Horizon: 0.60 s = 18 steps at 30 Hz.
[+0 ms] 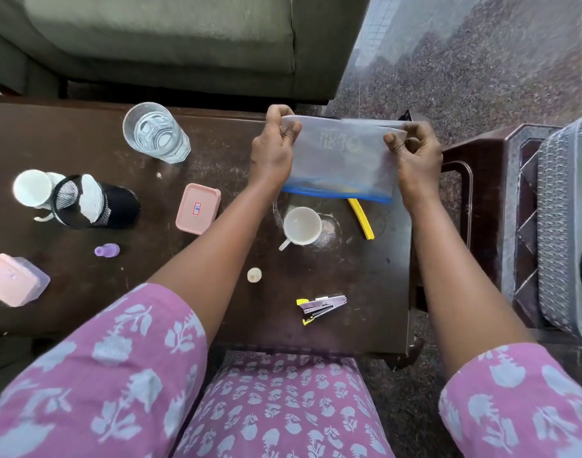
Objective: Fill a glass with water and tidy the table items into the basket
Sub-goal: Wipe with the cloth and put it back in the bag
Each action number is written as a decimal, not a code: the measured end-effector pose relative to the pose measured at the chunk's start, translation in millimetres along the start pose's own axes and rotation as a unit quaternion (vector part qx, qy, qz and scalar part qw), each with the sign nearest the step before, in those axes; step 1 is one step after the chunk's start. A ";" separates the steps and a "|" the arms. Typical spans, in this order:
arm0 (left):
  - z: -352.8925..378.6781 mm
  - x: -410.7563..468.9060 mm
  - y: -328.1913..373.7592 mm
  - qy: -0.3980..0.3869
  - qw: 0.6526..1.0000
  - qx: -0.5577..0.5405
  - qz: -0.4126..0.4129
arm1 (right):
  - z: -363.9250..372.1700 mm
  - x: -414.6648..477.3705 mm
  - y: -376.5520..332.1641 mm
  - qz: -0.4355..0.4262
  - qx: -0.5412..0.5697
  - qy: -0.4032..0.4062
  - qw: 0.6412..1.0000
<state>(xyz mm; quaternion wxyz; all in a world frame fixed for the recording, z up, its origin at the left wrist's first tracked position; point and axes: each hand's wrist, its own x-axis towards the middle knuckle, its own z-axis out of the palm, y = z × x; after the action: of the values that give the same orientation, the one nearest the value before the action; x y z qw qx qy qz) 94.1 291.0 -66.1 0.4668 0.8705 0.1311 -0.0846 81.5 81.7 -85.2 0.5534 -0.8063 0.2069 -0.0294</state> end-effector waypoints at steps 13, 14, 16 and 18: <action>51.4 6.8 -12.6 -0.212 0.974 -0.058 -0.056 | -3.3 26.0 38.0 0.159 -0.154 0.117 0.968; 57.6 6.0 -13.1 -0.229 0.971 -0.031 -0.054 | -5.4 23.3 43.0 0.172 -0.155 0.110 0.967; 68.8 2.6 -14.9 -0.251 0.965 0.037 -0.060 | -7.4 13.9 54.2 0.196 -0.173 0.080 0.962; 76.9 -2.0 -19.0 -0.263 0.958 0.089 -0.070 | -7.9 4.7 63.6 0.210 -0.198 0.060 0.956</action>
<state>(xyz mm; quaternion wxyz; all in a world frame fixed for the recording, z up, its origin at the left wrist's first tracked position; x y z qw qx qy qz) 84.5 236.5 -122.9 0.3980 0.8443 0.0565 -0.3544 64.5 53.8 -140.5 0.3627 -0.8350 0.4059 0.0803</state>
